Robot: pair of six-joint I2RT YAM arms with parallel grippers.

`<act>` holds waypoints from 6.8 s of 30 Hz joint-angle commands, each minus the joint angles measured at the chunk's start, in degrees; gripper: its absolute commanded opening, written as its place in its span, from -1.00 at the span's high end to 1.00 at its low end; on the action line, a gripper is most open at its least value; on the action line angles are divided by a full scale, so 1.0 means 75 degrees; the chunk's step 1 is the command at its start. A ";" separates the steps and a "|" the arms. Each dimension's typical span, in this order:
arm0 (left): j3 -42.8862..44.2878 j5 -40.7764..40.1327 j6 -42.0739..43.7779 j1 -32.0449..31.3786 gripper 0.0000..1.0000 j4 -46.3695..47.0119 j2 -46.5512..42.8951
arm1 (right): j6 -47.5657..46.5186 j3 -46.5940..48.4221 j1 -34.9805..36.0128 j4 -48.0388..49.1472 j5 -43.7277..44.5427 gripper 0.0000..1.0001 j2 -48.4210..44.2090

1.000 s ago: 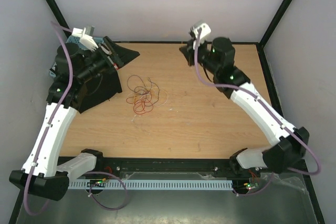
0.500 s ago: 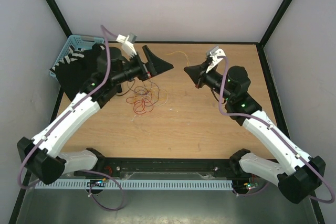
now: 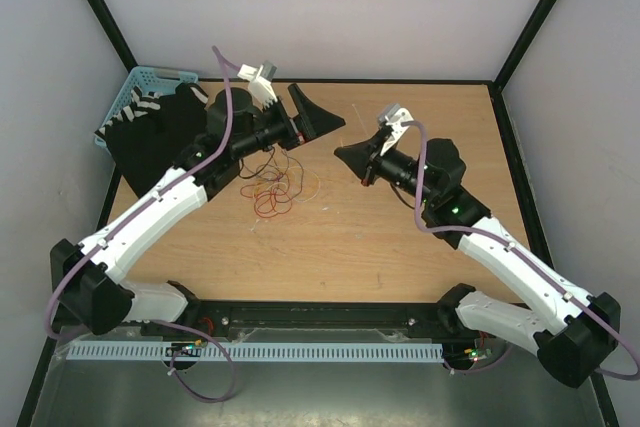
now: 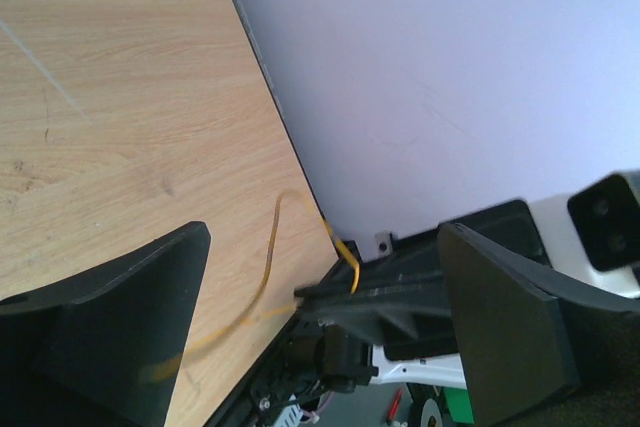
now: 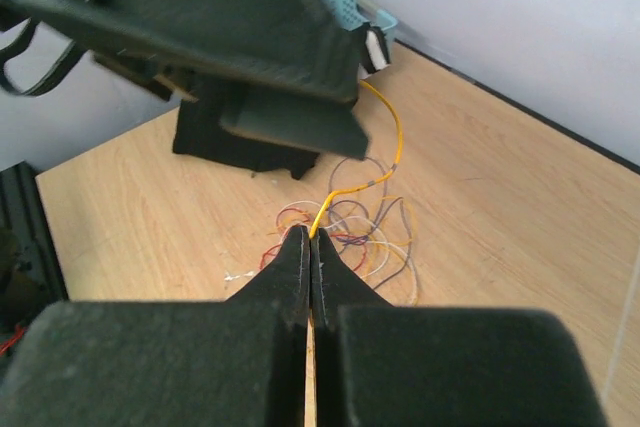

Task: Zip-tie the wires
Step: Untie the cable at the center of the board.

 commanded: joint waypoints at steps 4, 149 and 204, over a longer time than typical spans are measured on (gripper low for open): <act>0.0303 -0.0203 0.0069 -0.0070 -0.76 0.0575 0.0250 | 0.0033 -0.0333 0.0517 0.0495 -0.0087 1.00 -0.0192; 0.0785 -0.0311 0.1981 0.4317 1.00 -0.2985 -0.2638 | -0.4285 0.7462 0.0739 -0.2189 0.4632 1.00 0.5287; -0.2430 -0.0252 0.2378 0.5423 1.00 -0.3365 -0.3511 | 0.0490 0.5122 0.0522 -0.4253 0.1789 0.12 0.8320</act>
